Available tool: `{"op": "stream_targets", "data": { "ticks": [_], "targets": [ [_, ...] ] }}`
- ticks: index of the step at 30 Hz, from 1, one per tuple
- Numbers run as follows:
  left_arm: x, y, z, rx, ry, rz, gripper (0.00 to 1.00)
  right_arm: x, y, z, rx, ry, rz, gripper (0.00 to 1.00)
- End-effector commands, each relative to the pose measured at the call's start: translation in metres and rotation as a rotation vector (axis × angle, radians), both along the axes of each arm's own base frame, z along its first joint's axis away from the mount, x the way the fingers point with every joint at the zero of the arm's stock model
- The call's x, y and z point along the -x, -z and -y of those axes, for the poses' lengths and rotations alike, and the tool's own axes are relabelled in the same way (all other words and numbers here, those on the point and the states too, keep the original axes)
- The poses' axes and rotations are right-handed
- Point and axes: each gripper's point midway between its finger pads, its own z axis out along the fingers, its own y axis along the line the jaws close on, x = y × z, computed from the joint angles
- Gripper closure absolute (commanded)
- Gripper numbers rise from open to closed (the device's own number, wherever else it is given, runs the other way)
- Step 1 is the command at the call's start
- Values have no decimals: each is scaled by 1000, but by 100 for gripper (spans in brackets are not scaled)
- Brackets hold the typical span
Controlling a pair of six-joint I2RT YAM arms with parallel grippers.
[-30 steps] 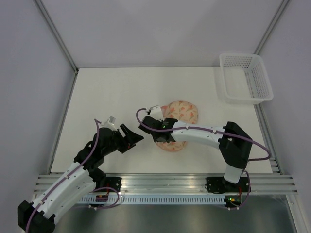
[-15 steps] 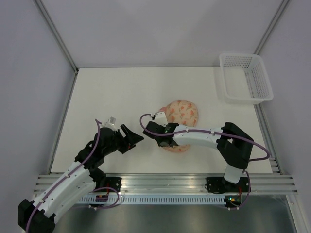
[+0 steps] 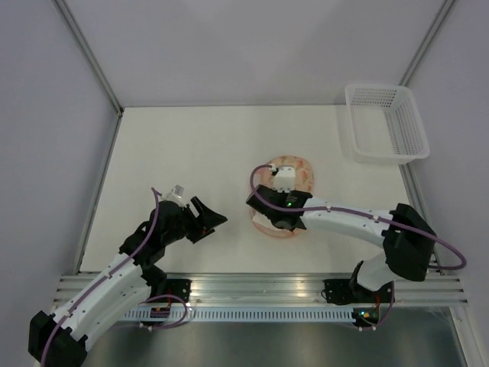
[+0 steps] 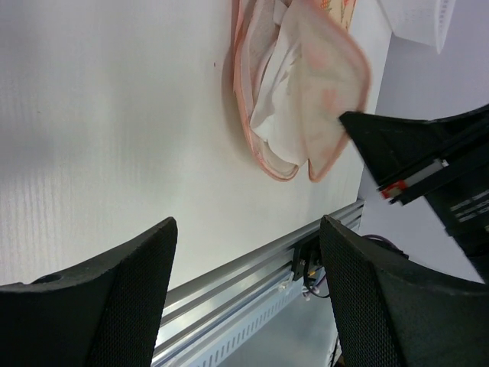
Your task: Unzip the laundry bag and remove the bra
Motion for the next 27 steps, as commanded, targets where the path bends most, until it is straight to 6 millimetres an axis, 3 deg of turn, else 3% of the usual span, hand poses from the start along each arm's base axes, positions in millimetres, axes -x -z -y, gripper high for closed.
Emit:
{"op": "stream_targets", "data": {
  "ticks": [1, 4, 8, 10, 13, 15, 18, 21, 24, 26, 27],
  "targets": [
    [-1, -12, 8, 48, 25, 28, 21, -20, -45, 68, -77, 294, 183, 100],
    [-3, -15, 10, 45, 34, 35, 21, -23, -64, 116, -122, 473, 269, 100],
    [-6, -20, 14, 36, 58, 41, 21, -17, -73, 180, -109, 693, 348, 99],
    [-8, -22, 17, 28, 72, 42, 22, -6, -72, 212, -115, 819, 364, 99],
    [-10, -29, 21, 28, 92, 53, 22, 8, -72, 243, -113, 923, 403, 99],
    [-11, -29, 22, 21, 102, 52, 22, 14, -72, 253, -127, 969, 434, 97],
    [-12, -31, 24, 17, 111, 50, 22, 20, -63, 259, -124, 983, 418, 85],
    [-13, -32, 26, 16, 123, 47, 23, 26, -56, 260, -107, 980, 386, 68],
    [-12, -32, 27, 18, 126, 49, 23, 26, -66, 261, -65, 928, 370, 56],
    [-12, -31, 26, 15, 125, 51, 23, 19, -85, 258, -80, 885, 400, 43],
    [-12, -31, 26, 13, 124, 51, 23, 17, -96, 257, -38, 815, 393, 30]
  ]
}}
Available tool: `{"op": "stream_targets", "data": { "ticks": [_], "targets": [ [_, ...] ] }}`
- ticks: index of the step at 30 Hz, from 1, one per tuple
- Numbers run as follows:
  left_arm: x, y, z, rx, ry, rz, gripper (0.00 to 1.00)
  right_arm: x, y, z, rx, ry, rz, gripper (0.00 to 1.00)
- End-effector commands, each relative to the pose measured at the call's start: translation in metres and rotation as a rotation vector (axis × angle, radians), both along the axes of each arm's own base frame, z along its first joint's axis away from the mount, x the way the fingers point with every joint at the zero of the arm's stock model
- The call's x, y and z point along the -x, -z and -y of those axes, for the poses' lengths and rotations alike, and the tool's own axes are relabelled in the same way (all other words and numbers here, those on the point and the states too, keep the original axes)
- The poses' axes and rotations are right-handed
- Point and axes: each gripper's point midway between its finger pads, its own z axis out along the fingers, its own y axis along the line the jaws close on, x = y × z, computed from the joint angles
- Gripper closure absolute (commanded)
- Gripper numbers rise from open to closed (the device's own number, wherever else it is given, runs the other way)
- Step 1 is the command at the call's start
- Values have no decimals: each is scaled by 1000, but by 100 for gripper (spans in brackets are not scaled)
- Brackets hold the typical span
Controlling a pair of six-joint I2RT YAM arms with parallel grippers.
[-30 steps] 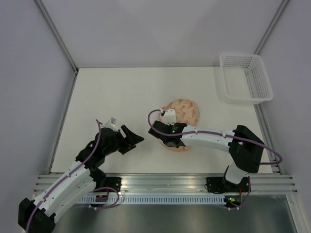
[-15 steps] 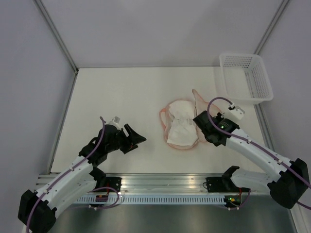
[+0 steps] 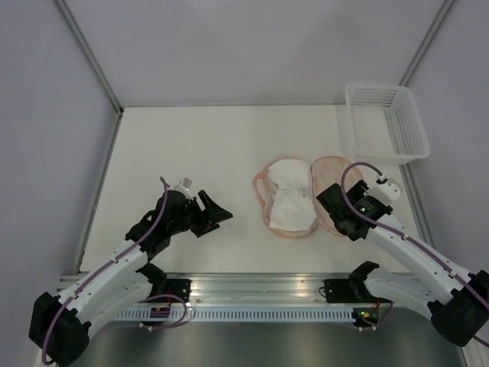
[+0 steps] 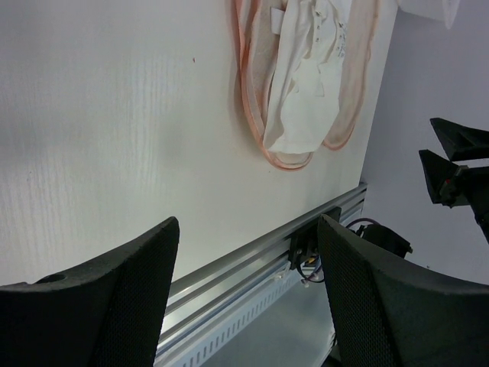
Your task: Unzip the laundry bag and remove the bra
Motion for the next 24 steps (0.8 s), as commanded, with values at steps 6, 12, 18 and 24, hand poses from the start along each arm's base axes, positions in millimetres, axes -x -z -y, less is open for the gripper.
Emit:
{"op": "stream_targets", "data": {
  "ticks": [6, 12, 18, 24],
  "targets": [
    [-10, -24, 19, 52, 88, 116, 22, -56, -31, -85, -27, -561, -3, 14],
    [-22, -53, 48, 146, 212, 195, 21, -92, 9, -150, -246, -846, -59, 12],
    [-20, -44, 53, 150, 242, 173, 21, -139, 33, -134, -325, -866, -69, 13],
    [-11, -27, 45, 149, 218, 139, 21, -160, 62, -133, -431, -922, -120, 17]
  ]
}}
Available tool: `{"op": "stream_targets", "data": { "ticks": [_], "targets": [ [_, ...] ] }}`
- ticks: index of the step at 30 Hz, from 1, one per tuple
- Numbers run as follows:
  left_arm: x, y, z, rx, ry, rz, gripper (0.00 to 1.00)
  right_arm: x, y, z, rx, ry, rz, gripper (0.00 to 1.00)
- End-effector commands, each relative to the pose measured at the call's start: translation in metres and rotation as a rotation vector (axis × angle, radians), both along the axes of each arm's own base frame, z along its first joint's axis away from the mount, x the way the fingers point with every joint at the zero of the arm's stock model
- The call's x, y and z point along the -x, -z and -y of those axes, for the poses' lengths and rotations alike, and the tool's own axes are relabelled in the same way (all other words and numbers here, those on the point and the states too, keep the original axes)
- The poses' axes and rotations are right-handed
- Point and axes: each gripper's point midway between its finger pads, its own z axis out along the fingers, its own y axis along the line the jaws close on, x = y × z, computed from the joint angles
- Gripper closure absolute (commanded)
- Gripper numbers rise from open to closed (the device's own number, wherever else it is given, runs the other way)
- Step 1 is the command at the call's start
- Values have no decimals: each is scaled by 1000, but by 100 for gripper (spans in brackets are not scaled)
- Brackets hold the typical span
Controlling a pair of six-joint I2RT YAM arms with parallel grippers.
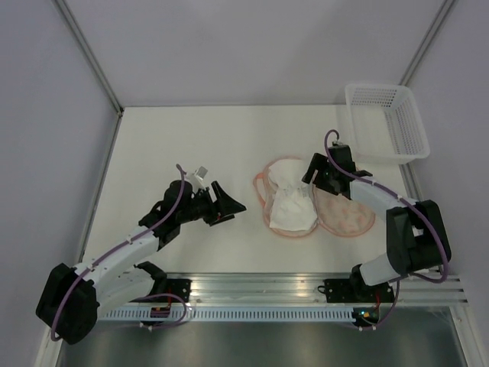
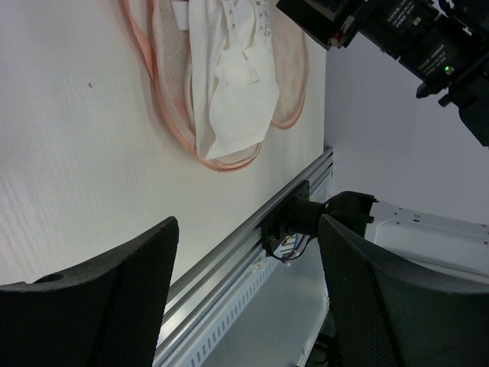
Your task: Unzip the laundry bag and remove the bra
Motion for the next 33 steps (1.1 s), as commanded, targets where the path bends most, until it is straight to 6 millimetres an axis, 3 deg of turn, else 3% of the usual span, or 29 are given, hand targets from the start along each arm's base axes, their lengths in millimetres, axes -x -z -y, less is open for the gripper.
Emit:
{"op": "stream_targets", "data": {
  "ticks": [1, 8, 16, 19, 20, 22, 23, 28, 33],
  "targets": [
    [7, -4, 1, 29, 33, 42, 21, -21, -14, -29, -121, -158, 61, 18],
    [11, 1, -4, 25, 14, 41, 21, -5, 1, -44, -192, -234, 38, 22],
    [14, 7, -6, 23, 12, 24, 21, 12, 29, -45, -205, -256, -51, 31],
    [16, 9, -7, 25, 8, 23, 22, 14, 28, -47, -214, -265, -46, 54],
    [17, 9, -8, 26, 6, 23, 21, 14, 27, -47, -217, -267, -44, 71],
    [17, 10, -8, 26, 4, 22, 22, 15, 24, -48, -218, -271, -42, 89],
    [17, 10, -8, 26, 4, 22, 22, 13, 18, -48, -219, -270, -29, 100],
    [17, 9, -8, 28, 5, 23, 22, 13, -10, -45, -200, -275, 12, 100],
    [17, 12, -9, 23, 2, 19, 22, 11, -67, -50, -219, -318, 121, 100]
  ]
}}
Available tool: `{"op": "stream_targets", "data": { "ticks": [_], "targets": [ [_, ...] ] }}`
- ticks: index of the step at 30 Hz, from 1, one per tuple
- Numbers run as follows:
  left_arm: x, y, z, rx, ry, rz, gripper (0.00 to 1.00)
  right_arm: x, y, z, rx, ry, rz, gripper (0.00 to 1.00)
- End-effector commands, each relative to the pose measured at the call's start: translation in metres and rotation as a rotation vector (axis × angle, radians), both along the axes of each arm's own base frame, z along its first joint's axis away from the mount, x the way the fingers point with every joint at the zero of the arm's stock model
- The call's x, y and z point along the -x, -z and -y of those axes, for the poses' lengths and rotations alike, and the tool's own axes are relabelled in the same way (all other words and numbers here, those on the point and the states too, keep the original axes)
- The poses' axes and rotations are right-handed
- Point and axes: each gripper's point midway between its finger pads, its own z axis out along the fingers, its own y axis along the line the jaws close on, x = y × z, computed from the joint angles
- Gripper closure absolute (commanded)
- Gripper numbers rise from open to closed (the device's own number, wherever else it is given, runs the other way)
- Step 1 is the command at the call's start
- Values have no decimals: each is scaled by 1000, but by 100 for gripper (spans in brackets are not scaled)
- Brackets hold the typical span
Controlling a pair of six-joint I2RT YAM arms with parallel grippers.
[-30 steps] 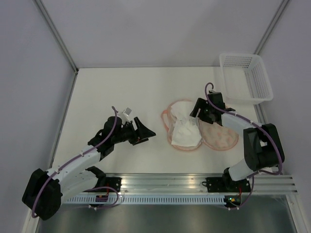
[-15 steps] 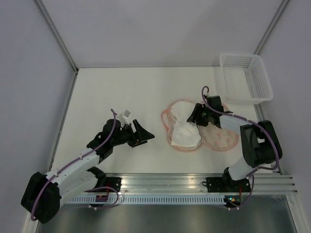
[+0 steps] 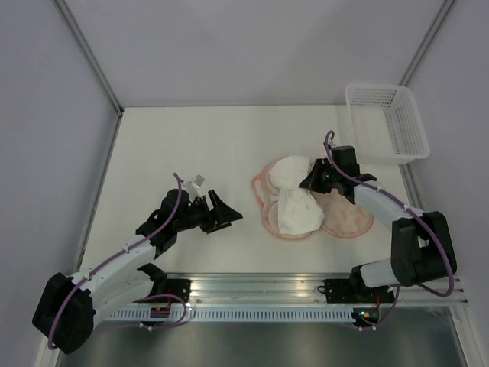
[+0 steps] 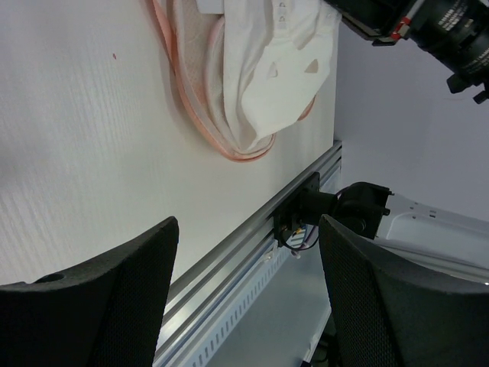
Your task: Unzip the laundry bag and remove the bra
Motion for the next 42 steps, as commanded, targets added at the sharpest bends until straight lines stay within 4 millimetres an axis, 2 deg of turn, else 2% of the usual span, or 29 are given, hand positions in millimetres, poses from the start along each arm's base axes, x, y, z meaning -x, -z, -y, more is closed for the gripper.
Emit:
{"op": "stream_targets", "data": {
  "ticks": [1, 6, 8, 10, 11, 13, 14, 15, 16, 17, 18, 19, 20, 21, 22, 24, 25, 27, 29, 30, 31, 35, 36, 37, 38, 39, 40, 41, 42],
  "targets": [
    [-1, -9, 3, 30, 5, 30, 22, -9, -57, -8, -37, -50, 123, 99],
    [0, -8, 2, 30, 3, 28, 22, -12, -101, -18, -110, -67, 204, 100],
    [1, -7, 2, 30, 4, 27, 22, -19, -127, -18, -123, -53, 264, 100],
    [1, -8, 2, 32, 4, 30, 22, -30, -141, -6, -70, 13, 301, 100],
    [1, -9, 2, 33, 4, 31, 22, -39, -164, -2, -56, 36, 352, 100],
    [2, -9, 2, 32, 6, 30, 22, -53, -176, 13, 0, 110, 374, 100],
    [2, -9, 1, 33, 4, 31, 22, -64, -199, 22, 15, 152, 416, 100],
    [2, -9, 1, 32, 5, 30, 22, -70, -204, 31, 46, 198, 416, 100],
    [2, -11, 2, 35, 7, 33, 22, -82, -206, 46, 96, 265, 424, 100],
    [2, -11, 2, 36, 7, 34, 22, -92, -225, 63, 120, 334, 460, 100],
    [2, -12, 1, 37, 7, 36, 22, -97, -230, 73, 136, 377, 458, 100],
    [3, -12, 1, 38, 7, 37, 22, -111, -240, 94, 170, 454, 476, 100],
    [3, -12, 1, 37, 7, 36, 22, -118, -243, 107, 190, 504, 474, 100],
    [4, -11, 1, 36, 7, 34, 22, -122, -243, 119, 211, 551, 459, 100],
    [4, -11, 1, 36, 9, 35, 22, -132, -237, 142, 233, 633, 437, 100],
    [4, -10, 1, 35, 8, 33, 22, -144, -247, 171, 247, 754, 452, 100],
    [4, -9, 0, 34, 7, 31, 22, -153, -237, 196, 240, 829, 424, 100],
    [5, -8, 1, 33, 14, 26, 22, -163, -244, 221, 249, 915, 441, 100],
    [5, -9, 1, 36, 17, 25, 22, -178, -236, 245, 284, 986, 439, 100],
    [5, -10, 1, 37, 17, 27, 22, -186, -235, 249, 279, 991, 446, 100],
    [5, -10, 1, 36, 17, 28, 22, -200, -227, 261, 281, 1000, 431, 100],
    [4, -9, 1, 28, 12, 23, 22, -236, -197, 285, 283, 999, 378, 100],
    [4, -9, 1, 25, 13, 20, 22, -244, -186, 281, 262, 964, 349, 99],
    [4, -9, 1, 24, 14, 19, 22, -259, -173, 292, 262, 967, 330, 100],
    [3, -9, 1, 22, 12, 19, 22, -265, -166, 293, 257, 956, 314, 100],
    [3, -8, 1, 18, 12, 13, 22, -271, -130, 294, 266, 936, 228, 99],
    [2, -10, 2, 18, 12, 18, 22, -277, -140, 301, 261, 944, 246, 100],
    [1, -11, 2, 15, 13, 18, 22, -277, -129, 302, 265, 937, 208, 98],
    [0, -11, 2, 13, 11, 19, 22, -280, -111, 303, 271, 932, 170, 90]
  ]
}}
